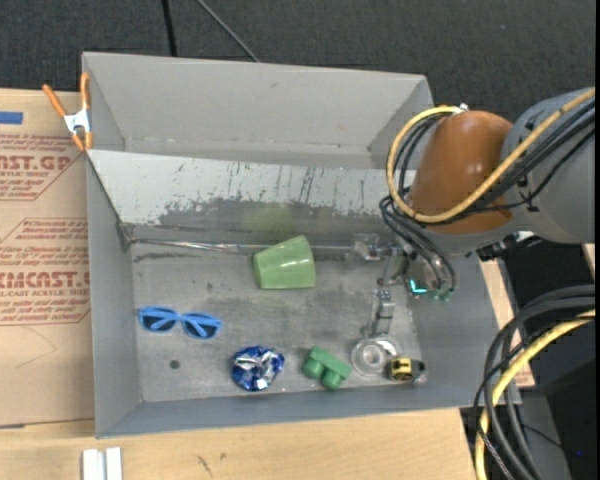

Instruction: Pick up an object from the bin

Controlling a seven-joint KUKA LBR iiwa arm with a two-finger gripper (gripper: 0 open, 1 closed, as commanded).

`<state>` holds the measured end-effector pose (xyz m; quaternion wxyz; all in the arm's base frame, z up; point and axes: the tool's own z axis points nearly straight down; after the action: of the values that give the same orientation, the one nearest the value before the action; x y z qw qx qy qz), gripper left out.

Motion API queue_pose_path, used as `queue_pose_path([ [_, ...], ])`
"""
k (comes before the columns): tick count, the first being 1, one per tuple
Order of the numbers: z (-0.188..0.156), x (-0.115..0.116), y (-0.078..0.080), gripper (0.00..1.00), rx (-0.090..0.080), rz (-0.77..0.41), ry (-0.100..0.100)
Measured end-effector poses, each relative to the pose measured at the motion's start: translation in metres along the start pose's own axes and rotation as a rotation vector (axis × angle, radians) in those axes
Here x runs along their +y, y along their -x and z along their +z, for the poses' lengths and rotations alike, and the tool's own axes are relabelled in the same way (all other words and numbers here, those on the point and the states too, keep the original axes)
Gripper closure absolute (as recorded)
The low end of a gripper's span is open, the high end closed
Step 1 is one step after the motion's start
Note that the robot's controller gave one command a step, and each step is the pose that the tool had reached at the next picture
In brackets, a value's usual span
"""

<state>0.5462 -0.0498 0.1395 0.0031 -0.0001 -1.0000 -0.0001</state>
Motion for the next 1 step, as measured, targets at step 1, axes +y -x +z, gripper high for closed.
queue_pose_path([
  [1,0.0742,-0.0031,-0.0469,0.0,0.002,-0.026,0.0],
])
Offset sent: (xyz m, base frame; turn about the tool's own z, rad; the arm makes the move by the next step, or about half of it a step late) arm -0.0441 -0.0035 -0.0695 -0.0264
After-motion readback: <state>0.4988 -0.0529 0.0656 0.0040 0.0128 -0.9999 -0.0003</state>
